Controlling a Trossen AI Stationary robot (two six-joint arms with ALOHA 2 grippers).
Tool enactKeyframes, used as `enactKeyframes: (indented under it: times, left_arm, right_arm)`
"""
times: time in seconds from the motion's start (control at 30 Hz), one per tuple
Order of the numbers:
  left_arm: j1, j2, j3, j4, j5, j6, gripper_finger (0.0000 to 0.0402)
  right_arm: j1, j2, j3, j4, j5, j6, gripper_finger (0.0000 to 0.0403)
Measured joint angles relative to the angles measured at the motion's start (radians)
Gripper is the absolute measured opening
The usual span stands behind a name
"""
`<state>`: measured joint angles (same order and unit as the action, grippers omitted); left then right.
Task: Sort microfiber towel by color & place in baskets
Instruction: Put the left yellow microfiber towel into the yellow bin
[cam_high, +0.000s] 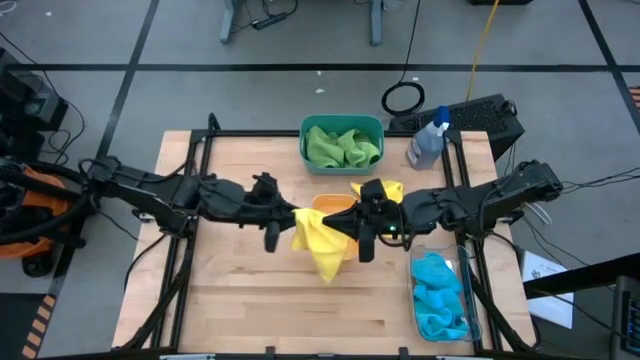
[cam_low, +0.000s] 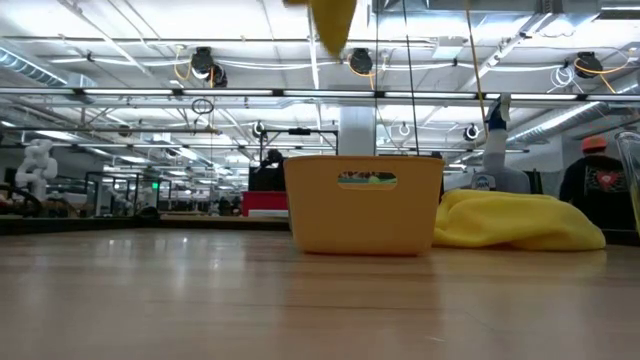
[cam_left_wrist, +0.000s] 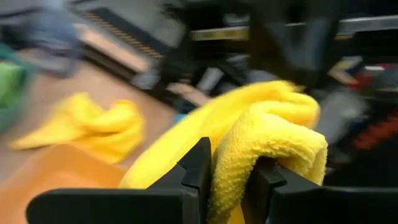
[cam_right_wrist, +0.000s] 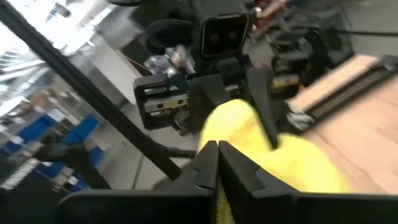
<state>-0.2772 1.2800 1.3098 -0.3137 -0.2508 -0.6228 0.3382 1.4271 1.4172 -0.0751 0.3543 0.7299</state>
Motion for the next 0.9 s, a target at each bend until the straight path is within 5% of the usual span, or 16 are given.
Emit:
enactKeyframes:
  times: [0.1, 0.37, 0.6, 0.9]
  left_arm:
    - [0.004, 0.031, 0.0, -0.027, -0.084, 0.019, 0.0068]
    - [0.044, 0.155, 0.0, -0.027, -0.087, 0.061, 0.0068]
    - [0.095, 0.193, -0.001, -0.028, -0.083, 0.07, 0.0068]
    - [0.168, 0.194, -0.001, -0.017, -0.013, 0.081, 0.0068]
  right_arm:
    - [-0.005, -0.001, 0.0, -0.068, 0.0, 0.019, 0.0001]
    - [-0.005, -0.003, 0.0, -0.225, 0.011, 0.074, 0.0017]
    - [-0.024, -0.039, 0.0, -0.455, -0.097, 0.149, 0.0095]
    - [-0.039, -0.031, 0.0, -0.613, -0.059, 0.088, 0.0194]
